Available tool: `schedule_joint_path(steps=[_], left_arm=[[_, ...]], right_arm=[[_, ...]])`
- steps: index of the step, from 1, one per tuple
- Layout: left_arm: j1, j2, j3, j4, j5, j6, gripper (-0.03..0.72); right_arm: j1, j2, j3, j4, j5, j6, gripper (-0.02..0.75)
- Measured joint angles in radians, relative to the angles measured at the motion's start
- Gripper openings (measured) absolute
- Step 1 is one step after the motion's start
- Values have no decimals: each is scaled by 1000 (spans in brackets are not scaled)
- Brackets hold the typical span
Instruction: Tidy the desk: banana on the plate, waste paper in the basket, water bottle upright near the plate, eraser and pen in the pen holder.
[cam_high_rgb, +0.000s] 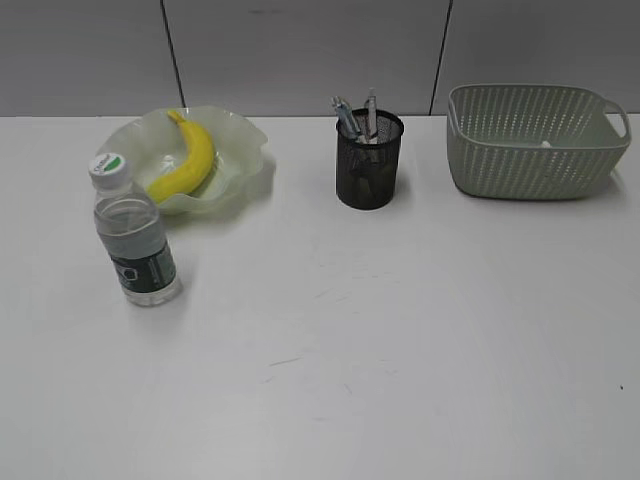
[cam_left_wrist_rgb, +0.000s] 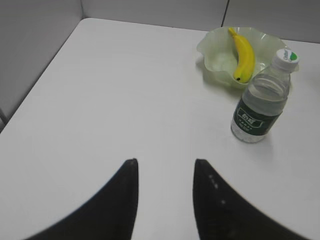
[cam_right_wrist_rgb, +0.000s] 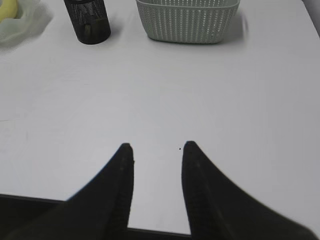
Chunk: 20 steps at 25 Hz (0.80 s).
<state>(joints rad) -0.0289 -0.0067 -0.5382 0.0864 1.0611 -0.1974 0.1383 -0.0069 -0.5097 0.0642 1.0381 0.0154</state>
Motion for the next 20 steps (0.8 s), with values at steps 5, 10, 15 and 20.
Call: schedule_joint_path(steps=[5, 10, 15, 20], left_arm=[[0, 0, 0, 0, 0, 0, 277], [0, 0, 0, -3, 0, 3, 258], [0, 0, 0, -5, 0, 6, 247], [0, 0, 0, -6, 0, 13, 246]], right_arm=[[0, 0, 0, 19, -1, -1, 276], [0, 0, 1, 19, -1, -2, 276], [8, 0, 1, 19, -1, -2, 276], [8, 0, 1, 7, -1, -28, 276]])
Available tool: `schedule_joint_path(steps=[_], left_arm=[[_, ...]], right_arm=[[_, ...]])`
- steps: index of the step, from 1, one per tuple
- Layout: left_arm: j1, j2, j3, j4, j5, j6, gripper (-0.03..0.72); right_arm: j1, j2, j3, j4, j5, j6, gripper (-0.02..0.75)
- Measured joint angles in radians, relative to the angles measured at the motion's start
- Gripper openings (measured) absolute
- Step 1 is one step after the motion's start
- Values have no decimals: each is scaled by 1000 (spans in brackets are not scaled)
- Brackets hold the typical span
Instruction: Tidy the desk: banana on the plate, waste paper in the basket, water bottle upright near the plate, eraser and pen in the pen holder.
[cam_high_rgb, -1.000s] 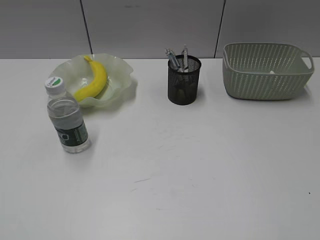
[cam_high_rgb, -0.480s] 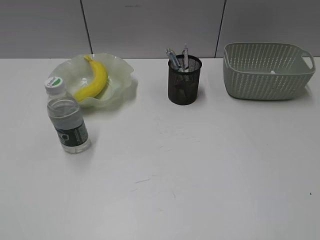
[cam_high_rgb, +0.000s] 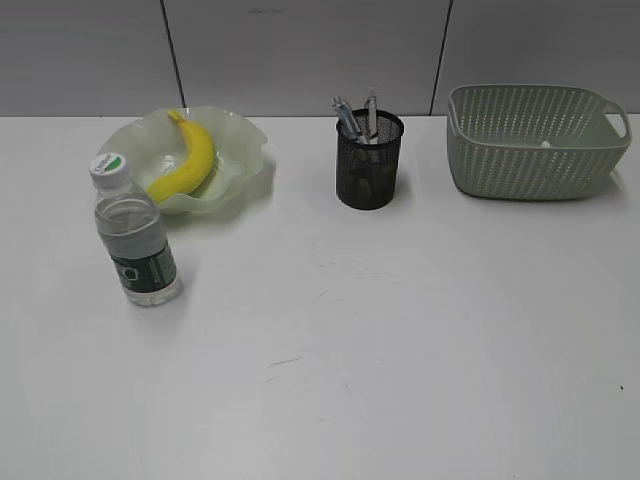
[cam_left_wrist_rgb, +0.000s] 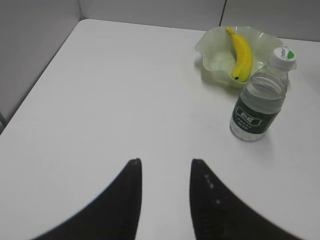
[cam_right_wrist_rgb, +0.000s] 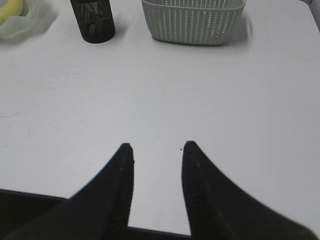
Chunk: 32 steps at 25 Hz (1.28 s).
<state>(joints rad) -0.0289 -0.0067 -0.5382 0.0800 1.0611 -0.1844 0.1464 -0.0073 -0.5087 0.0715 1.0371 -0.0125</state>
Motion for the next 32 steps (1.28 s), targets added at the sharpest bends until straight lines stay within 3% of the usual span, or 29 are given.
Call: schedule_joint_path(steps=[32], left_arm=[[0, 0, 0, -23, 0, 49, 240]], right_arm=[[0, -1, 0, 0, 0, -27, 276]])
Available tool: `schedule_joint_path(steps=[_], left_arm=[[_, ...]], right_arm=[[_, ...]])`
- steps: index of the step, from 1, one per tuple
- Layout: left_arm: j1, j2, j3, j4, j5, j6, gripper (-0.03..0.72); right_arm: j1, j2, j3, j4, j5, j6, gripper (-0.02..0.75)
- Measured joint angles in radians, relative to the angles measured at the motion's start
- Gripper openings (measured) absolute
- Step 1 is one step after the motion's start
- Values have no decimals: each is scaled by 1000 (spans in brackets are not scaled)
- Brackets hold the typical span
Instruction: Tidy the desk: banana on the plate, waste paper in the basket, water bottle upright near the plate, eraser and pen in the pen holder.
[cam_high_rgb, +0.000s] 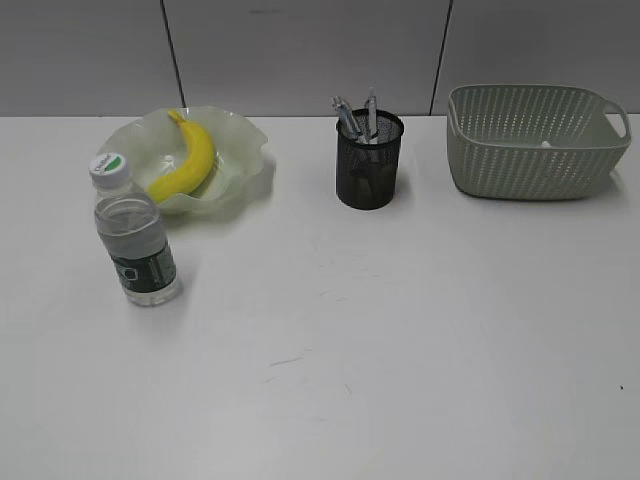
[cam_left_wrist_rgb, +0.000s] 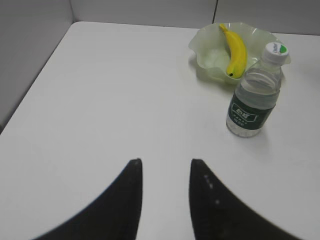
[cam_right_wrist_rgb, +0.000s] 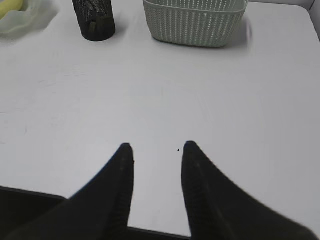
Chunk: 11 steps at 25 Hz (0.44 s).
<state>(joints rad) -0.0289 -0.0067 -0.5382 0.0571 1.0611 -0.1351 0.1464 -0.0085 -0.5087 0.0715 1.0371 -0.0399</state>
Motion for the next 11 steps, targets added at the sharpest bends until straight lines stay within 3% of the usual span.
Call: schedule_joint_path(steps=[11], left_arm=[[0, 0, 0, 0, 0, 0, 240]], right_arm=[[0, 0, 0, 0, 0, 0, 276]])
